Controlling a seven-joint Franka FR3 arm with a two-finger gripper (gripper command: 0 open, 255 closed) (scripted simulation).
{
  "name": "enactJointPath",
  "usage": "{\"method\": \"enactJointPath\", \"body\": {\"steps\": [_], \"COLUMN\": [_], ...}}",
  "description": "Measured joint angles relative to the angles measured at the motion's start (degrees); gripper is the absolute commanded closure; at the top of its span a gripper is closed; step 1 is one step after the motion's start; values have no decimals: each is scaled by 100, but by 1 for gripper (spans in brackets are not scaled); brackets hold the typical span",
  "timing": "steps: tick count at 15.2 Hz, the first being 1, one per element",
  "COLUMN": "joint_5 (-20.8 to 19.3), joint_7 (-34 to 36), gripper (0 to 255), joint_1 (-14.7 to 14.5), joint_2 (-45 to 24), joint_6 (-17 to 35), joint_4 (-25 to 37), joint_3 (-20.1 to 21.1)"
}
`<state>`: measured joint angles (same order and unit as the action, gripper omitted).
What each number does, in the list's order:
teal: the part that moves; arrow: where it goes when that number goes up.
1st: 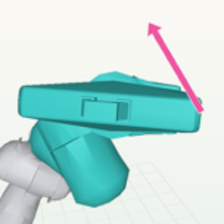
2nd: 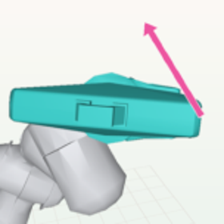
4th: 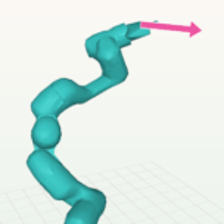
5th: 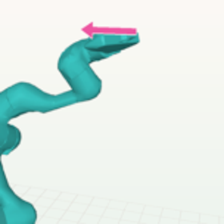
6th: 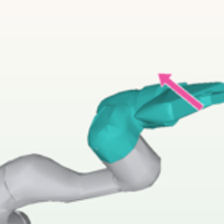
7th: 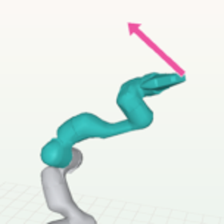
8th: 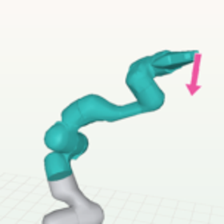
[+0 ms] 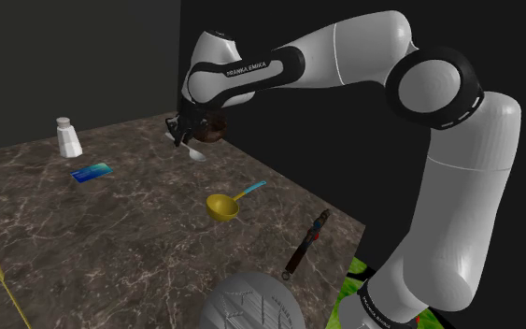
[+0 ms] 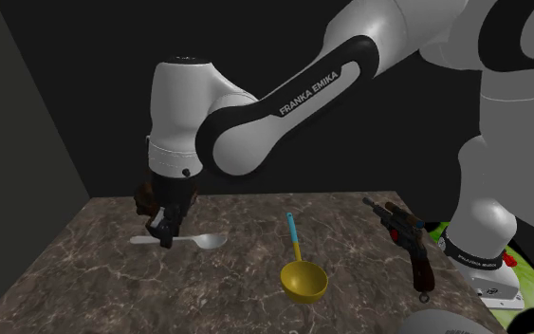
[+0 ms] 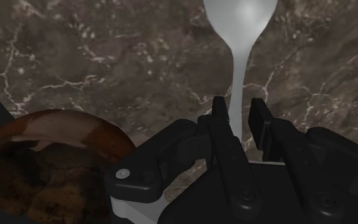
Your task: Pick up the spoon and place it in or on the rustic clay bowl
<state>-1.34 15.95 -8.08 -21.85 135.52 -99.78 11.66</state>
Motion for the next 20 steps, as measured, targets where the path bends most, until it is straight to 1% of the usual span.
{"method": "enactJointPath", "body": {"steps": [10,20], "joint_5": [60,91], "joint_7": [-10,-7], "gripper": [255,255], "joint_1": [19,24], "joint_2": [287,447], "joint_6": [-648,-1364], "joint_4": [365,926], "joint_3": [30,45]}}
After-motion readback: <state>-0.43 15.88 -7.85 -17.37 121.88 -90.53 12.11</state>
